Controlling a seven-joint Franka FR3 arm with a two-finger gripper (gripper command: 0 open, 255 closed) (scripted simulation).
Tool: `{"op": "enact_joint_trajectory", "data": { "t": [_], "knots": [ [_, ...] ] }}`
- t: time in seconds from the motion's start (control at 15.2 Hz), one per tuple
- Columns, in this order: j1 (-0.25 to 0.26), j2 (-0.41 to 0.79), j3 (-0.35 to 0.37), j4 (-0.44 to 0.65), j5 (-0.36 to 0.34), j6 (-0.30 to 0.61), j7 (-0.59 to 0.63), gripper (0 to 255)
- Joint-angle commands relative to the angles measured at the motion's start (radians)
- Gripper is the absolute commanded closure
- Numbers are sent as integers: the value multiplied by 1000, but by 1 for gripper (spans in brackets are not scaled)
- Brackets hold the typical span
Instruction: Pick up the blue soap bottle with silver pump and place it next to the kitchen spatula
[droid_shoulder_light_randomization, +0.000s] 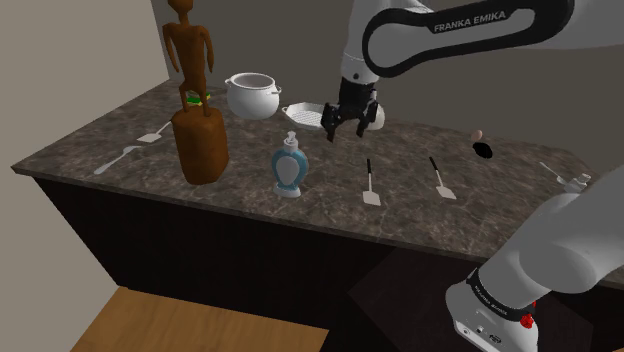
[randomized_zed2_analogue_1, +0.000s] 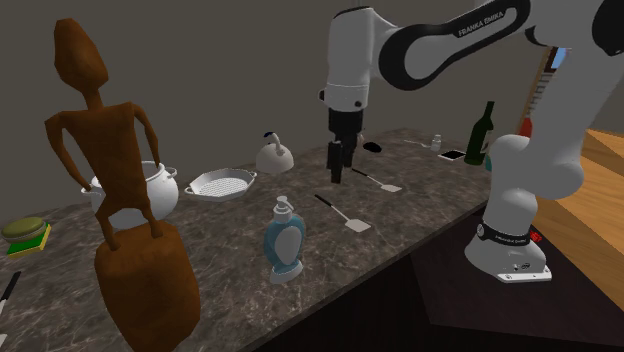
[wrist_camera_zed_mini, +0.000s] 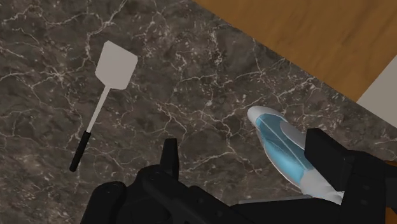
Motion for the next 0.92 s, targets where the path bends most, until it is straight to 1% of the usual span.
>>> {"op": "enact_joint_trajectory", "data": {
  "t": [0.0,0.33,0.66,0.86],
  "knots": [
    [2,66,12,53,-5,27,34,0],
    [17,241,35,216,-34,71,119,0],
    [43,416,42,409,-72,83,196,0],
    [45,430,40,388,-77,119,199,0]
  ]
}}
